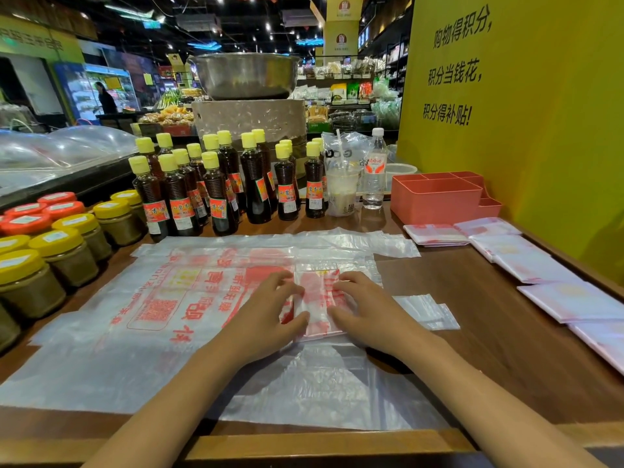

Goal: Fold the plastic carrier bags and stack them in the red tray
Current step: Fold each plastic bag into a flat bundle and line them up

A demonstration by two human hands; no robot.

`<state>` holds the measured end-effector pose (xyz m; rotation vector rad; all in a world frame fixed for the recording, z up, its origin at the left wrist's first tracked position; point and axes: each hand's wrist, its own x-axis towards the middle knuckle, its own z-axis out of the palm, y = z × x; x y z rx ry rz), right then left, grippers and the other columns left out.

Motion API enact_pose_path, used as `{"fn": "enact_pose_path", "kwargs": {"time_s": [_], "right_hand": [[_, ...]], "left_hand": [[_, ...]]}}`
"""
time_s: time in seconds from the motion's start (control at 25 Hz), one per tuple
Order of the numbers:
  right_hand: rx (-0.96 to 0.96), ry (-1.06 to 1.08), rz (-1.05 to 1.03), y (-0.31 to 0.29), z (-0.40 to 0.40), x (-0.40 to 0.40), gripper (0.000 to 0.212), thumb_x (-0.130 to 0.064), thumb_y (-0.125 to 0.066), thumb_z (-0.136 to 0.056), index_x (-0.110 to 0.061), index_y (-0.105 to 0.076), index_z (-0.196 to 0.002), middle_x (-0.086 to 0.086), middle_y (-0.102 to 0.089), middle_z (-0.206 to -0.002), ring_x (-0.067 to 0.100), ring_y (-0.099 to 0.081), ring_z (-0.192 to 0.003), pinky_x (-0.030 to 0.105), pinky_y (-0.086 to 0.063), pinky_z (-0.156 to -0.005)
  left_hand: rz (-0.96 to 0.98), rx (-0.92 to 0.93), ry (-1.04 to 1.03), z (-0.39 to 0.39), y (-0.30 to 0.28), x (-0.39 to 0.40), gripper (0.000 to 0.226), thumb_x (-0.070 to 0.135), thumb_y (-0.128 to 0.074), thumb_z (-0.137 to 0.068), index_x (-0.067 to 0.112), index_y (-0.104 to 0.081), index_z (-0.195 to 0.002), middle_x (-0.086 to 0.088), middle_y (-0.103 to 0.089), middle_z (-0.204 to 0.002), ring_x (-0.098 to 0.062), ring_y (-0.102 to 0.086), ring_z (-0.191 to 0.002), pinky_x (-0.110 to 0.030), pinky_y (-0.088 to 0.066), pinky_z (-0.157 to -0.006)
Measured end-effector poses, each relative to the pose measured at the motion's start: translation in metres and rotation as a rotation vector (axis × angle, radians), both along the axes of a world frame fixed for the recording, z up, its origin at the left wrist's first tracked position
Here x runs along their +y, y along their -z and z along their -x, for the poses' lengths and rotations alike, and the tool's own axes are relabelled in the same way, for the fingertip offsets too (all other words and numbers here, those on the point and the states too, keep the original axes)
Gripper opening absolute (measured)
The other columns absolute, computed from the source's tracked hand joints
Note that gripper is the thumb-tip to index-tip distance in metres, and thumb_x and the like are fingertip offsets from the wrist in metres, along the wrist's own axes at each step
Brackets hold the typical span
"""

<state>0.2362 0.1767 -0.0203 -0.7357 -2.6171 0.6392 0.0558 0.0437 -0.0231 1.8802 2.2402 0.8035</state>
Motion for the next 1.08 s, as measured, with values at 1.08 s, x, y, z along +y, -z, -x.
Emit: {"fn": "enact_pose_path", "kwargs": {"time_s": [1.08], "right_hand": [[-0.207,-0.078,-0.021,-0.001,-0.003,0.010,0.054,-0.048,-0.028,-0.107,-0.030,-0.028,-0.158,-0.010,-0.024,-0.164,0.005,-0.017,-0.150,0.034,-0.003,-0.125]], "left_hand": [[0.374,0.282,0.103,-0.009,-0.011,0.010,0.103,0.087,-0.040,-0.078,0.033,-0.006,-0.159,0.013,0.001,-0.167,-0.010,-0.002,-0.152,-0.037,-0.001,-0.121]]}}
